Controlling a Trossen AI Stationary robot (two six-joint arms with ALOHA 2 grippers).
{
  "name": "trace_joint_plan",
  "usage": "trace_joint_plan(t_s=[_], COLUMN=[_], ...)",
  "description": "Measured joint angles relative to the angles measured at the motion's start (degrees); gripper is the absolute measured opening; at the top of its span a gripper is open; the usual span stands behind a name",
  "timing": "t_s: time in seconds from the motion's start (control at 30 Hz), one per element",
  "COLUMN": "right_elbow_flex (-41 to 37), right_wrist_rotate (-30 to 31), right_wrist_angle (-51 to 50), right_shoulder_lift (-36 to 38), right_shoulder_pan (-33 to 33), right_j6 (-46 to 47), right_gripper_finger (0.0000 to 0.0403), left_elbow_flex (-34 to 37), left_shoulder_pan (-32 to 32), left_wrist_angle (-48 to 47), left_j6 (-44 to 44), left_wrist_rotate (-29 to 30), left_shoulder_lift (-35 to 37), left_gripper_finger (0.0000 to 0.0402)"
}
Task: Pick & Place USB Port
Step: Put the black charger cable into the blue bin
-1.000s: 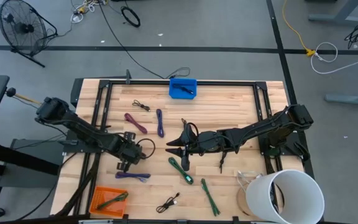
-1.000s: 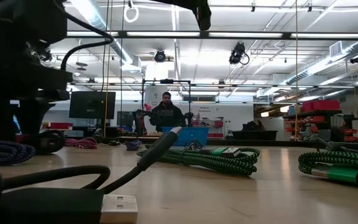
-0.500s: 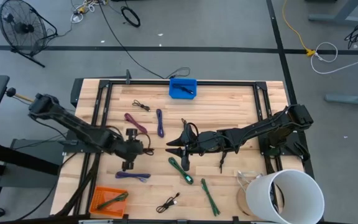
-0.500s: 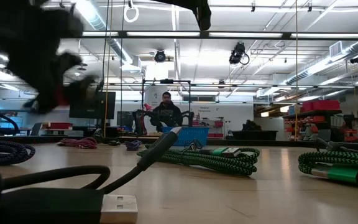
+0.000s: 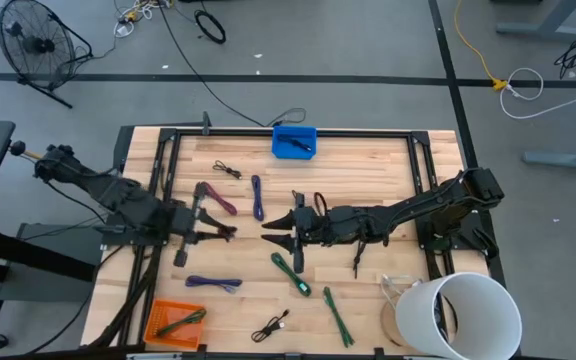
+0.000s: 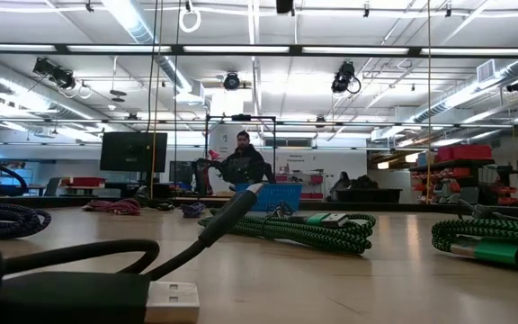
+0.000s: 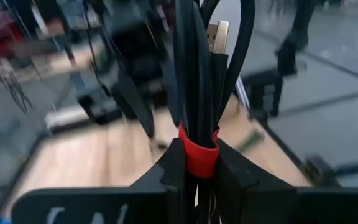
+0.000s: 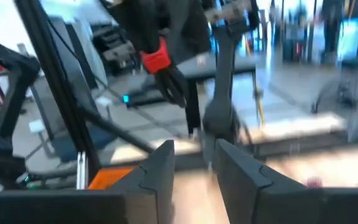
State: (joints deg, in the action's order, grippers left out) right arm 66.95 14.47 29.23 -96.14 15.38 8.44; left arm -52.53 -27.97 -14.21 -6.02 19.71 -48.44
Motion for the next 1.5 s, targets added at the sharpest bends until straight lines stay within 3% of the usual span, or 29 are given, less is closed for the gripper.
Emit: trace_joint_plan(t_s=[0.3,0.63,0.97,1.1,1.27,1.5], right_elbow_flex=[0.0,0.2,8.1,9.1,9.3,9.3], right_wrist_rotate=[-0.5,-1.9,-2.9,-2.8,-5.6,-4.1], right_wrist_angle=[18.1,18.1,6.7,7.5,8.2,7.2], right_shoulder_lift=[0.0,0.0,-2.3,-3.6,-3.7,-3.7], right_shoulder_pan=[0.0,0.3,0.5,0.5,0.5,0.9], right_j6=[-14.6,-15.2,-17.8,-18.0,-18.0,-18.0], right_gripper_finger=[0.0116,0.0116,0.0117,0.0127,0.0148,0.0159], left_elbow_flex=[0.0,0.0,0.0,0.0,0.0,0.0], left_shoulder_pan=[2.2,4.7,8.3,8.9,9.2,10.6], left_wrist_angle=[4.5,10.3,14.8,14.6,15.2,15.1], left_j6=[-2.2,-3.6,-3.8,-3.7,-3.9,-4.5], left_wrist_rotate=[-4.5,-8.1,-13.4,-17.1,-17.2,-17.2], left_shoulder_lift=[0.2,-4.2,-7.8,-7.8,-7.7,-7.6], left_gripper_finger=[0.0051,0.0051,0.0051,0.0051,0.0051,0.0051])
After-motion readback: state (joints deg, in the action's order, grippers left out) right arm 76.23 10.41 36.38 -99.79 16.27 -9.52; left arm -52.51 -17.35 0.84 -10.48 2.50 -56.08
